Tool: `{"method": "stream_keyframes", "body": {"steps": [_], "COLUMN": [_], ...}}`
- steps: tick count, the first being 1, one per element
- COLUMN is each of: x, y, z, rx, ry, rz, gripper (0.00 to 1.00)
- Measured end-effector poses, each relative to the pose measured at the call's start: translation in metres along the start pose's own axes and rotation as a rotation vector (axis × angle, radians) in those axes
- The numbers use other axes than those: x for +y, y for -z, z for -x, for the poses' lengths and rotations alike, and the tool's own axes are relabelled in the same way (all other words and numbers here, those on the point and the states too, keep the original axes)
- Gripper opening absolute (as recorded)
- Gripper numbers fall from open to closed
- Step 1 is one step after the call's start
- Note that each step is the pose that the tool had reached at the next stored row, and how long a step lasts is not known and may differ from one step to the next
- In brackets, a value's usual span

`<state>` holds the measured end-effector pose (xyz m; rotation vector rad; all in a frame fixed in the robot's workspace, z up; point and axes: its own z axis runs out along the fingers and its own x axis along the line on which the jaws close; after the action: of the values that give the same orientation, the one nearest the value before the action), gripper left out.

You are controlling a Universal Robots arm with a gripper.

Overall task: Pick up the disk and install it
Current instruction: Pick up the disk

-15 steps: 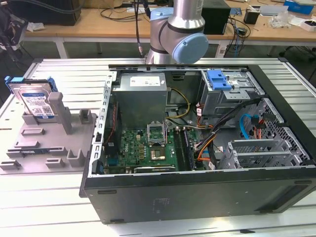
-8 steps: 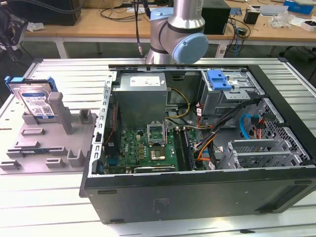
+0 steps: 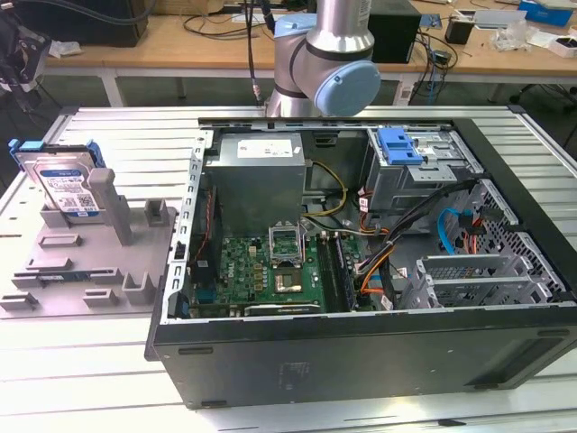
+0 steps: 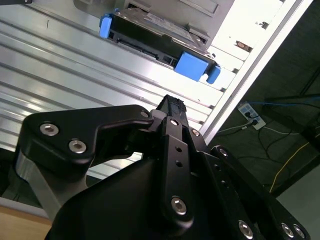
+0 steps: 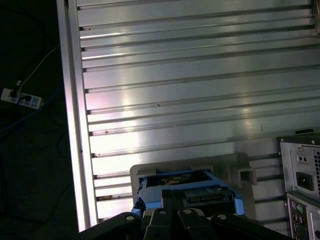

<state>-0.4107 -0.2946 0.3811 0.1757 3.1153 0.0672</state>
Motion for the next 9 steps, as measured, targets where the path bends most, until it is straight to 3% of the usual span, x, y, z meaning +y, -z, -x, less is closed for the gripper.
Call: {"method": "stream_keyframes", "body": {"steps": [9], "x": [0.0001], "y": [0.0000], "z": [0.0000], "rx": [0.0000], "ry": [0.000], "rz": [-0.0001], "gripper": [0.11]}}
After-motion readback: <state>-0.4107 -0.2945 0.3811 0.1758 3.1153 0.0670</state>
